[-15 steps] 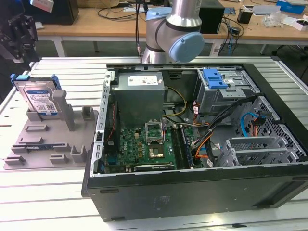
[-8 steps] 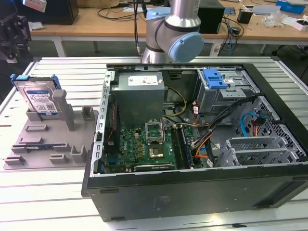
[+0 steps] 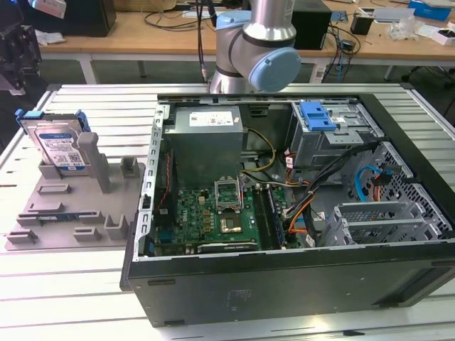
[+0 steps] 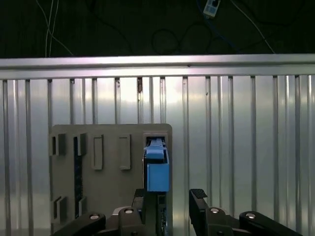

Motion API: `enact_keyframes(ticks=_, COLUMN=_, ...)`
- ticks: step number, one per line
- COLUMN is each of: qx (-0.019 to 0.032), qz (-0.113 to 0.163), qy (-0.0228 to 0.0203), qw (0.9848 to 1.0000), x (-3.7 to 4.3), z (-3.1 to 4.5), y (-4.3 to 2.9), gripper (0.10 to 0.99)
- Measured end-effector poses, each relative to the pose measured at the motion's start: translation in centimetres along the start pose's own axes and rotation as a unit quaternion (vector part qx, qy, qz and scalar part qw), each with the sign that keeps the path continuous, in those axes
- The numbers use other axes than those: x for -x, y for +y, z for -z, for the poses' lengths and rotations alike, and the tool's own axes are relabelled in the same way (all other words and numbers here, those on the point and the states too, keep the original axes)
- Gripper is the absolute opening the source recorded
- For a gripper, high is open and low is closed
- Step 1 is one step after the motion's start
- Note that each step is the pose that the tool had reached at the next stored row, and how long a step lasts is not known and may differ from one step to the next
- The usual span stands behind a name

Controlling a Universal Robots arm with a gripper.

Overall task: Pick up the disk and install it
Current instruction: 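Pick up the disk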

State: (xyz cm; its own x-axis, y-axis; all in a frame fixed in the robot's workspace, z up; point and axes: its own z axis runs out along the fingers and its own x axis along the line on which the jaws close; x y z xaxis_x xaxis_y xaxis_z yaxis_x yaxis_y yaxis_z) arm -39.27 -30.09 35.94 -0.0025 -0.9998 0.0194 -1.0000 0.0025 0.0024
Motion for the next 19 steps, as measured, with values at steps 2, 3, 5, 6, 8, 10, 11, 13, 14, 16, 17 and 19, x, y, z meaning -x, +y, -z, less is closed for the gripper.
enact_keyframes(ticks=2, qx=0.0000, qz=0.002, qy=0.0000, qw=1.0000, x=-0.01, z=-0.14, y=0.47, gripper=0.482)
enact_keyframes(ticks=3, qx=0.0000, qz=0.003, qy=0.0000, qw=1.0000, x=-0.01, z=-0.25, y=0.81, gripper=0.482)
enact_keyframes(ticks=5, qx=-0.0002, qz=0.009, qy=0.0000, qw=1.0000, x=-0.02, z=-0.37, y=1.00, gripper=0.482)
enact_keyframes(ticks=6, qx=-0.0002, qz=0.012, qy=0.0001, qw=0.9999, x=-0.02, z=-0.38, y=1.00, gripper=0.482)
enact_keyframes(ticks=8, qx=-0.0004, qz=0.021, qy=0.0001, qw=0.9998, x=-0.07, z=-0.40, y=1.02, gripper=0.482)
enact_keyframes(ticks=10, qx=-0.0006, qz=0.029, qy=0.0001, qw=0.9996, x=-0.15, z=-0.42, y=1.01, gripper=0.482)
enact_keyframes(ticks=11, qx=-0.0007, qz=0.034, qy=0.0001, qw=0.9994, x=-0.21, z=-0.44, y=1.01, gripper=0.482)
enact_keyframes(ticks=13, qx=-0.0007, qz=0.036, qy=0.0001, qw=0.9994, x=-0.25, z=-0.45, y=1.01, gripper=0.482)
enact_keyframes(ticks=14, qx=-0.0007, qz=0.036, qy=0.0001, qw=0.9994, x=-0.25, z=-0.45, y=1.01, gripper=0.482)
enact_keyframes(ticks=16, qx=-0.0007, qz=0.036, qy=0.0001, qw=0.9994, x=-0.26, z=-0.45, y=1.01, gripper=0.482)
enact_keyframes(ticks=17, qx=-0.0007, qz=0.036, qy=0.0001, qw=0.9994, x=-0.26, z=-0.45, y=1.01, gripper=0.482)
enact_keyframes(ticks=19, qx=-0.0006, qz=0.036, qy=0.0001, qw=0.9994, x=-0.28, z=-0.46, y=1.01, gripper=0.482)
